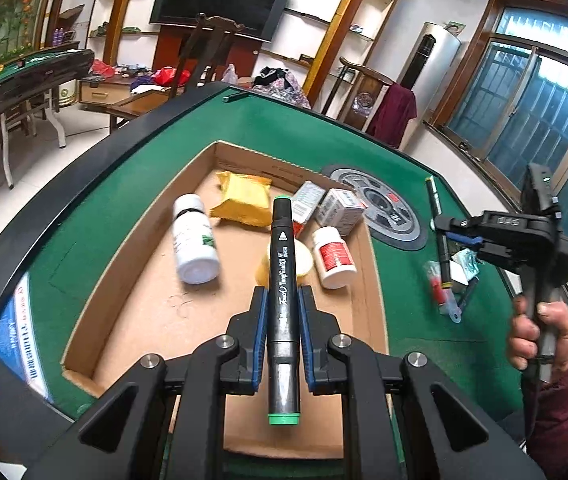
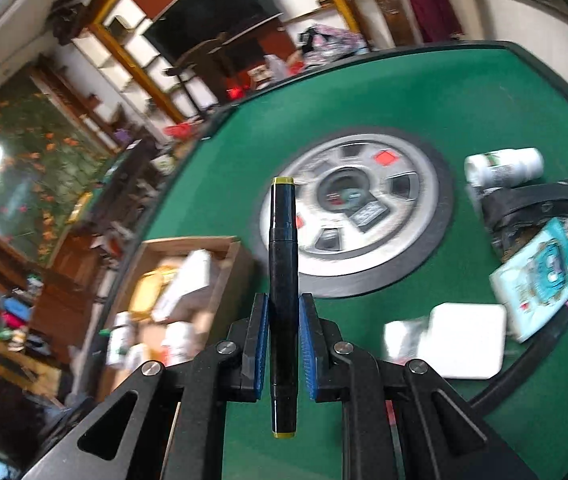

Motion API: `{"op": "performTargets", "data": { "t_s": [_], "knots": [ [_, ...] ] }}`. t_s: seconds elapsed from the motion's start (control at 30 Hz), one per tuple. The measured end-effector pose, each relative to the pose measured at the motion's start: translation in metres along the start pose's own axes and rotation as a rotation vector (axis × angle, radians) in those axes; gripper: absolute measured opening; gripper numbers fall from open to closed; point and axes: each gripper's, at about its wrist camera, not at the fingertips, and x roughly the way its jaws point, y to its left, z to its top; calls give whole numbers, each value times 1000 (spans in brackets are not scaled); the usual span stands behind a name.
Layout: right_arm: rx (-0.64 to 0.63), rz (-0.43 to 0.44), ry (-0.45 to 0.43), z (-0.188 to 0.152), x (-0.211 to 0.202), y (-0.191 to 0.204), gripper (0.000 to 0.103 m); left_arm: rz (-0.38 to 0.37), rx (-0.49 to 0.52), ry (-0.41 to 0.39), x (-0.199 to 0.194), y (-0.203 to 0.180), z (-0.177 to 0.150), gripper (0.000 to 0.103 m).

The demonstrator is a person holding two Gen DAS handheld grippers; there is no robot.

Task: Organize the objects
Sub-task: 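Carry both markers over the tray and open both grippers to drop them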

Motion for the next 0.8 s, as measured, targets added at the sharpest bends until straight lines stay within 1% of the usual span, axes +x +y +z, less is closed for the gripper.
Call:
{"op": "performTargets", "data": {
  "t_s": [0.13,0.27,0.33,0.5,0.63,0.73,0.8],
  "knots": [
    [-49,89,51,-12,2,31,17,21,-10,26,4,8,-7,15],
    [-87,156,130,-31,20,63,17,34,-40,73,16,18,-8,15],
    [-100,180,176,-40,33,76,17,59,-40,86,21,21,-5,15],
    [-131,210,251,-57,60,102,17,104,-52,119,38,31,7,14],
    [-174,212,299,-68,80,122,17,130,-69,139,54,40,14,14],
    [-200,206,331,-75,94,132,17,118,-113,146,60,49,14,14],
    [-209,198,350,-78,103,137,17,103,-133,136,59,52,13,15]
  ]
}}
